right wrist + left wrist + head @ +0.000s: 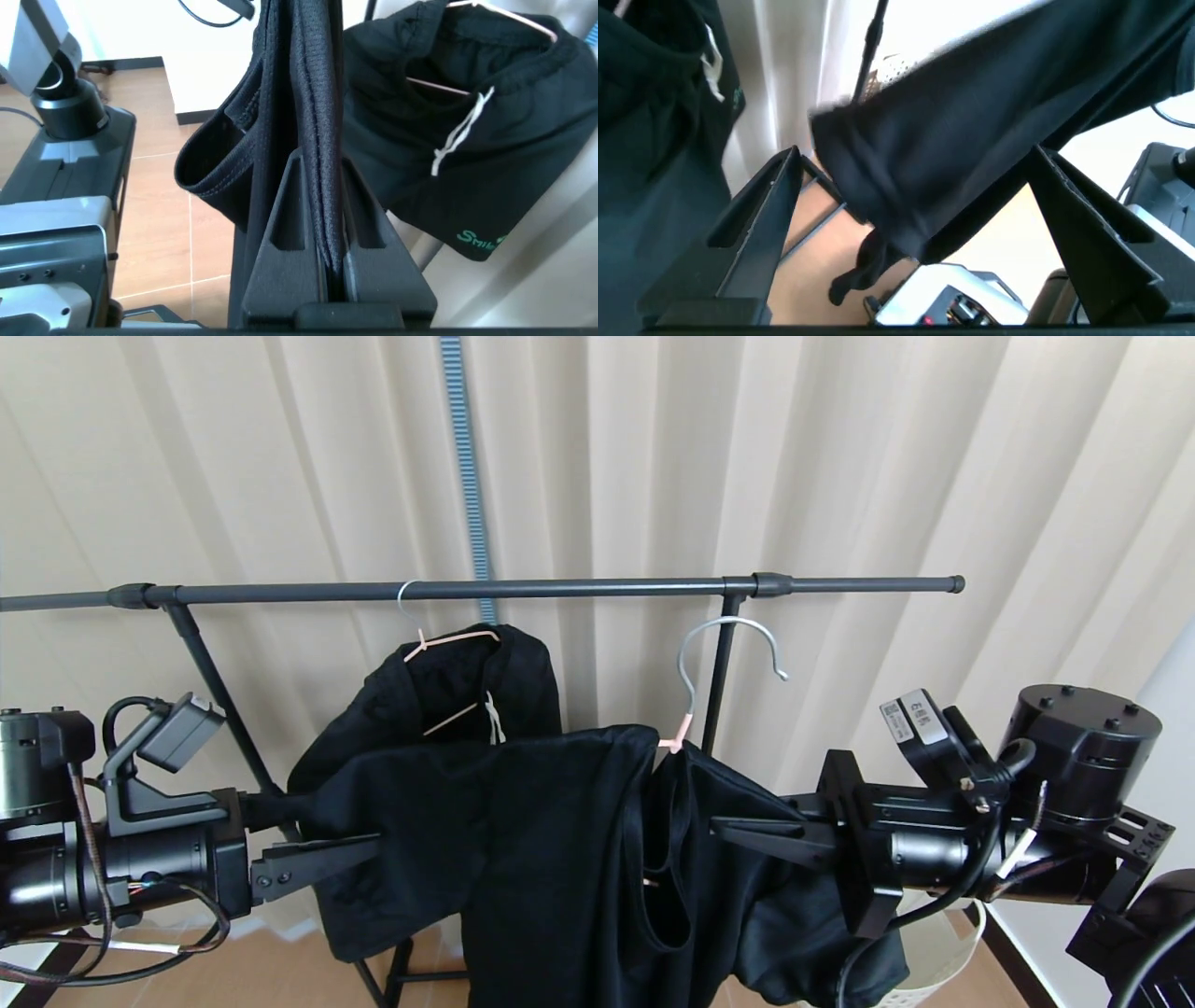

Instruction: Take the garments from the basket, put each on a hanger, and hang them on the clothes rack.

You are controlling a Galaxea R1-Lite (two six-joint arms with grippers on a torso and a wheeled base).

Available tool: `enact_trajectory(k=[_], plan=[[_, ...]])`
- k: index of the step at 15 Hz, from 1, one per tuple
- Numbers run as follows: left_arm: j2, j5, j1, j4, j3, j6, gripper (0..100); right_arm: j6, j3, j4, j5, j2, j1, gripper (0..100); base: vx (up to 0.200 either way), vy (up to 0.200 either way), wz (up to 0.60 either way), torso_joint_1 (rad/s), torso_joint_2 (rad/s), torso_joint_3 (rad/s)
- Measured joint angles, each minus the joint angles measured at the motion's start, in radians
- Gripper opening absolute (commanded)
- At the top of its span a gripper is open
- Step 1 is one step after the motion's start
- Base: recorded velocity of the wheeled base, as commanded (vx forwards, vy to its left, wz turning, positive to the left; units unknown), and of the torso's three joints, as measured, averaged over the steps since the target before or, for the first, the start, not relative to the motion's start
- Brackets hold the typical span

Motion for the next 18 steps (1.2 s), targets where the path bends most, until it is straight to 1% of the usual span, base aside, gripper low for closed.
enact_trajectory(k=[8,18], plan=[[0.017,0.000,0.002,-0.003,-0.005,0.001,0,0.000,-0.010,-0.001,0.000,-0.003,-0.004,0,0.000,0.000,0.00,0.000,0.00,0.000],[0.017,0.000,0.055,-0.004,-0.017,0.001,0,0.000,-0.028,-0.003,0.000,-0.006,-0.062,0,0.000,0.000,0.00,0.000,0.00,0.000]])
